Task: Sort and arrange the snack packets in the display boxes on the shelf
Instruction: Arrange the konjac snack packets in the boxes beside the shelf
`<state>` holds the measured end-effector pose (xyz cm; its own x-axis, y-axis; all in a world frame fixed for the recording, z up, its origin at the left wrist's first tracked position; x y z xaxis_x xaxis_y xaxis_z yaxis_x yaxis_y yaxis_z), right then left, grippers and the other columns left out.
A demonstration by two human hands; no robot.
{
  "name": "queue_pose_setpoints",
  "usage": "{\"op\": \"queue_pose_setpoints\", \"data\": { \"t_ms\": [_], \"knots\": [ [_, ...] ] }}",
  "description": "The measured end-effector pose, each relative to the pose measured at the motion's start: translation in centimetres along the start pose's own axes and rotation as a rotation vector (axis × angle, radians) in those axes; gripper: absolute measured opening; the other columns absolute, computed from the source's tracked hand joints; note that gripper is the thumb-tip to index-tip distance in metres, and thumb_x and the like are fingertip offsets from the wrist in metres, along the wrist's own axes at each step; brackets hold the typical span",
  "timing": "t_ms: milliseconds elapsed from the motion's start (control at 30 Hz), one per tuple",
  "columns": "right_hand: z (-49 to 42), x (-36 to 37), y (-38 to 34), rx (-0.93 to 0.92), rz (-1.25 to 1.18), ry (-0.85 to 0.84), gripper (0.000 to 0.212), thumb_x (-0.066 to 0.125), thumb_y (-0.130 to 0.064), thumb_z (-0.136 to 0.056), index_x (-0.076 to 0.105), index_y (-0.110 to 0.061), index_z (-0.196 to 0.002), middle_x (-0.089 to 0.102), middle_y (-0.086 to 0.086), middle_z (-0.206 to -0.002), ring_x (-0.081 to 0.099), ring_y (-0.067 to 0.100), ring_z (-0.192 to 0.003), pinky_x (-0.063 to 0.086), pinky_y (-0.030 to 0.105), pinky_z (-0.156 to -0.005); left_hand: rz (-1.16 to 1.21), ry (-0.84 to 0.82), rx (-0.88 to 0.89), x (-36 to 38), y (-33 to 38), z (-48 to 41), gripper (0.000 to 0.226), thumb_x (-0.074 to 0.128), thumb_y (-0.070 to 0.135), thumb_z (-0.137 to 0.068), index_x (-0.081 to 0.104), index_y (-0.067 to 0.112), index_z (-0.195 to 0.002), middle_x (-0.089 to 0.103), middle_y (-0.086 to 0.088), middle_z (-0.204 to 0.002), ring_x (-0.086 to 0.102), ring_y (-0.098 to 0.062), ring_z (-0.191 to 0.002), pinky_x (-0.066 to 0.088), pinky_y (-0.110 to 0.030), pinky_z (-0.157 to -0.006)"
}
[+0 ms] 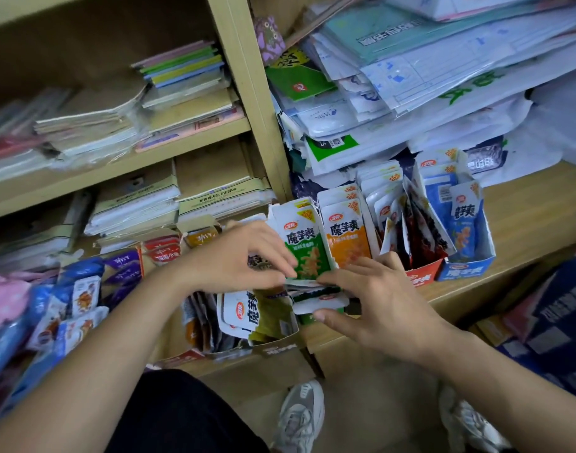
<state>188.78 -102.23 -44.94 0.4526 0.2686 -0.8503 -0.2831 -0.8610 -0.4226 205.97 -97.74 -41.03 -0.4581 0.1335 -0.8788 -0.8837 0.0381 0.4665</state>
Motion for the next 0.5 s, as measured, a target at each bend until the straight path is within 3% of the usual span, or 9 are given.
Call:
{"op": "queue_pose_setpoints", "data": {
  "t_ms": [67,133,200,333,433,500],
  "knots": [
    [0.0,0.0,0.2,-0.007,-0.002,0.006,0.048,0.046,-0.072,-0.087,0.068,-0.034,-0.107,0.071,-0.017,-0.093,0.06,0.012,-0.089,0.038,0.041,-0.078,-0.178,0.121,-0.011,-1.6,-0.4,-0.1,0.036,0.058,0.04,-0.083,0.07,0.047,-0.116,0.057,0.031,-0.131,0.036,-0.004,-0.131,0.022,-0.051,-0.112],
    [-0.1,0.1,0.2,-0.015,-0.006,-0.024,0.047,0.043,-0.073,-0.088,0.067,-0.035,-0.102,0.068,-0.018,-0.089,0.057,0.01,-0.088,0.037,0.042,-0.08,-0.453,0.096,-0.005,-1.9,-0.8,-0.6,0.043,0.056,0.036,-0.088,0.061,0.047,-0.129,0.048,0.029,-0.139,0.029,-0.007,-0.133,0.019,-0.042,-0.107],
    [-0.2,0.2,0.3,-0.018,-0.013,-0.045,0.048,0.04,-0.074,-0.089,0.067,-0.036,-0.1,0.066,-0.018,-0.088,0.055,0.008,-0.086,0.036,0.042,-0.082,-0.576,0.035,0.055,-1.7,-1.0,-1.2,0.032,0.059,0.042,-0.096,0.062,0.047,-0.128,0.052,0.027,-0.132,0.033,-0.011,-0.127,0.019,-0.036,-0.099],
    [-0.4,0.5,0.5,0.006,-0.023,-0.079,0.054,0.034,-0.075,-0.089,0.069,-0.036,-0.1,0.068,-0.019,-0.089,0.055,0.006,-0.089,0.036,0.042,-0.085,-0.588,0.067,0.18,-3.0,0.2,-2.4,0.036,0.046,0.057,-0.09,0.076,0.039,-0.099,0.065,0.023,-0.093,0.048,-0.012,-0.094,0.02,-0.028,-0.076],
    [-0.4,0.5,0.6,-0.001,-0.038,-0.075,0.054,0.035,-0.075,-0.088,0.07,-0.035,-0.097,0.068,-0.019,-0.087,0.056,0.005,-0.088,0.035,0.041,-0.085,-0.531,0.157,0.228,-4.3,1.7,-3.7,0.023,0.059,0.049,-0.09,0.075,0.032,-0.088,0.064,0.016,-0.081,0.047,-0.014,-0.086,0.022,-0.029,-0.072],
    [-0.3,0.5,0.7,-0.011,-0.044,-0.06,0.052,0.038,-0.075,-0.088,0.07,-0.034,-0.095,0.068,-0.018,-0.085,0.056,0.006,-0.086,0.034,0.041,-0.083,-0.368,0.218,0.166,-5.3,2.2,-4.7,0.01,0.071,0.039,-0.088,0.074,0.03,-0.086,0.063,0.013,-0.081,0.048,-0.013,-0.087,0.034,-0.032,-0.075]
  ]
}}
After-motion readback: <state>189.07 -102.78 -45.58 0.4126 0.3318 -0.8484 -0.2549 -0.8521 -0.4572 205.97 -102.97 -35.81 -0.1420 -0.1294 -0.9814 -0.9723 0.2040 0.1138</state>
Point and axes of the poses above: each hand's wrist, its own z-axis away from the middle knuckle, its own x-axis out of the palm, y = z × x, the point moved 8 cm from there along -z, towards the middle knuckle
